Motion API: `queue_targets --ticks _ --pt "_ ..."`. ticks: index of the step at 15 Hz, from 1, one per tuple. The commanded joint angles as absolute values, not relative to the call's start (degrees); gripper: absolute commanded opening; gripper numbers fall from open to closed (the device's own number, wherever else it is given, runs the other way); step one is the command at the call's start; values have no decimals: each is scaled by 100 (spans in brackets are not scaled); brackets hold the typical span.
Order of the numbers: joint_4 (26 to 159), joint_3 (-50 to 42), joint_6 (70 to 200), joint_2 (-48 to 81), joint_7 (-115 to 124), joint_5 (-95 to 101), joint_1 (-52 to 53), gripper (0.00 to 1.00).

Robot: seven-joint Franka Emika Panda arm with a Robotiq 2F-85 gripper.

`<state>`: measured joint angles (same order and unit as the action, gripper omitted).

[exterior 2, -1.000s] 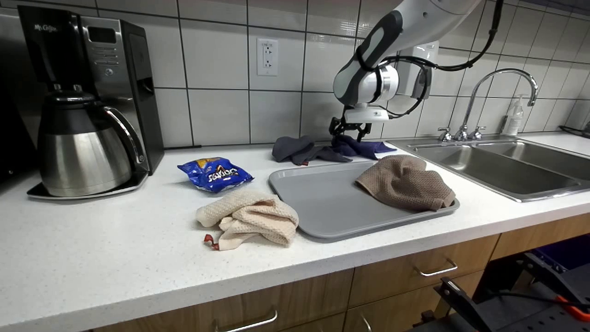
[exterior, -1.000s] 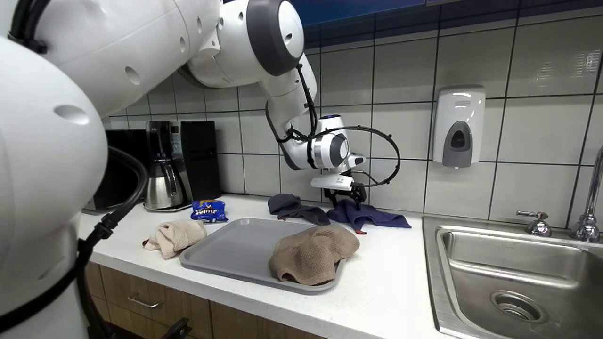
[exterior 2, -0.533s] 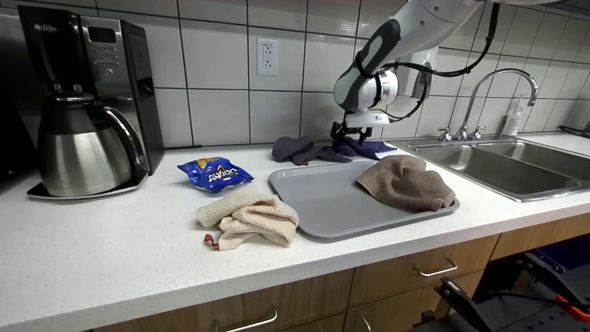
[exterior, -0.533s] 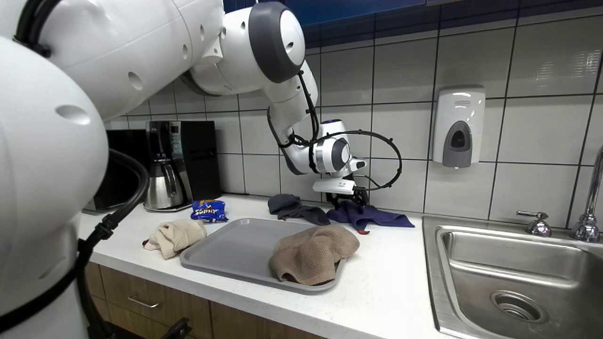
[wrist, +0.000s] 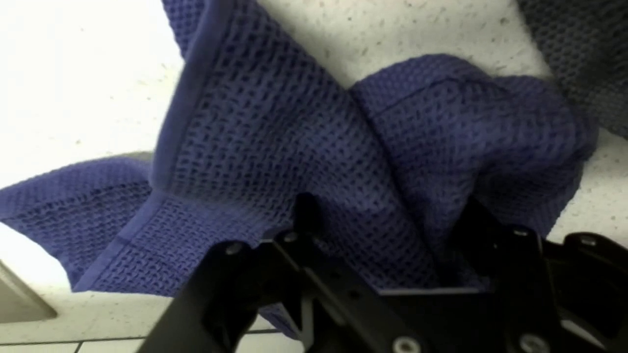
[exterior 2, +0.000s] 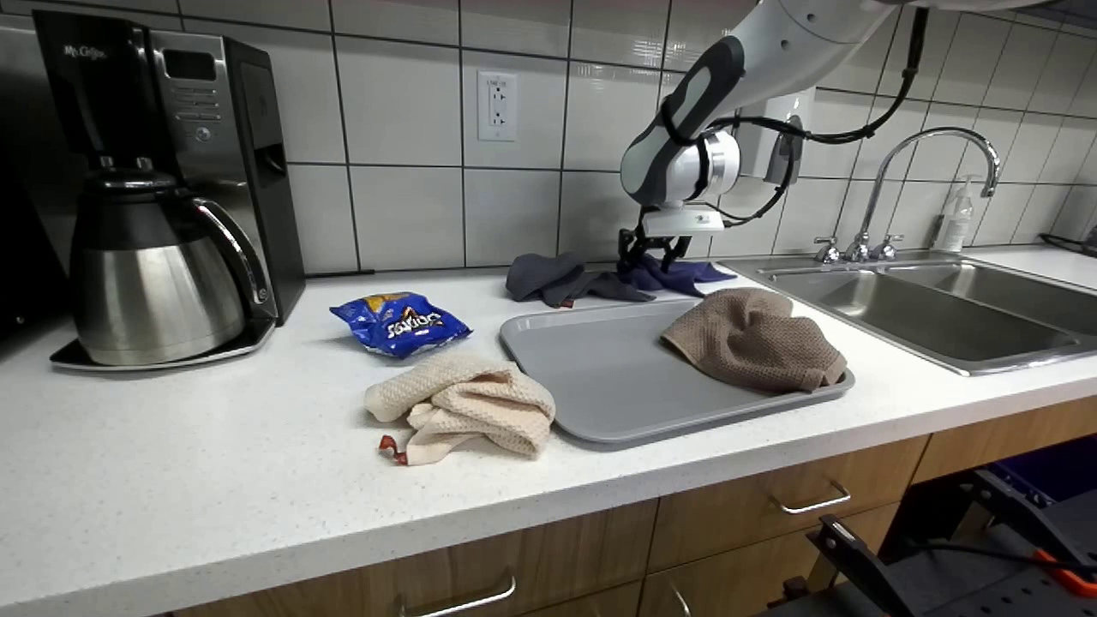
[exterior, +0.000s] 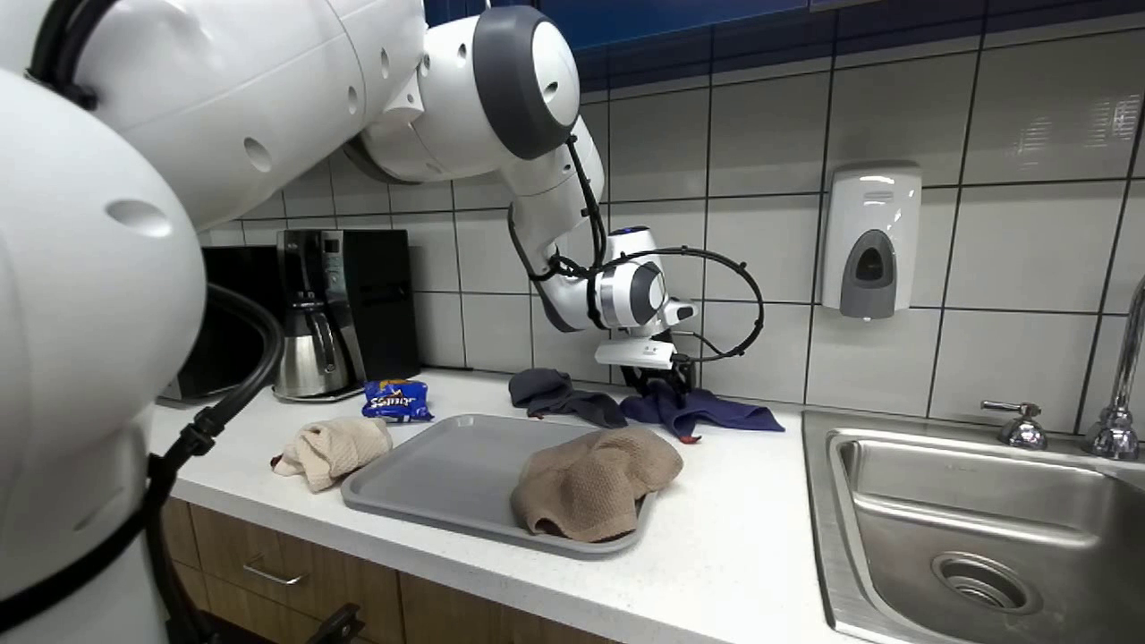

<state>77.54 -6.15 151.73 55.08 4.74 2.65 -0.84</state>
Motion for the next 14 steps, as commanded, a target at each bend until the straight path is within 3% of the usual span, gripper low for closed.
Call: queue_targets --ticks 1,6,14 --pt "7640 -619 14996 5504 362 345 -86 42" --pt "7703 -600 15039 5431 342 324 -108 3" --pt "8210 -517 15299 5009 235 256 -251 2"
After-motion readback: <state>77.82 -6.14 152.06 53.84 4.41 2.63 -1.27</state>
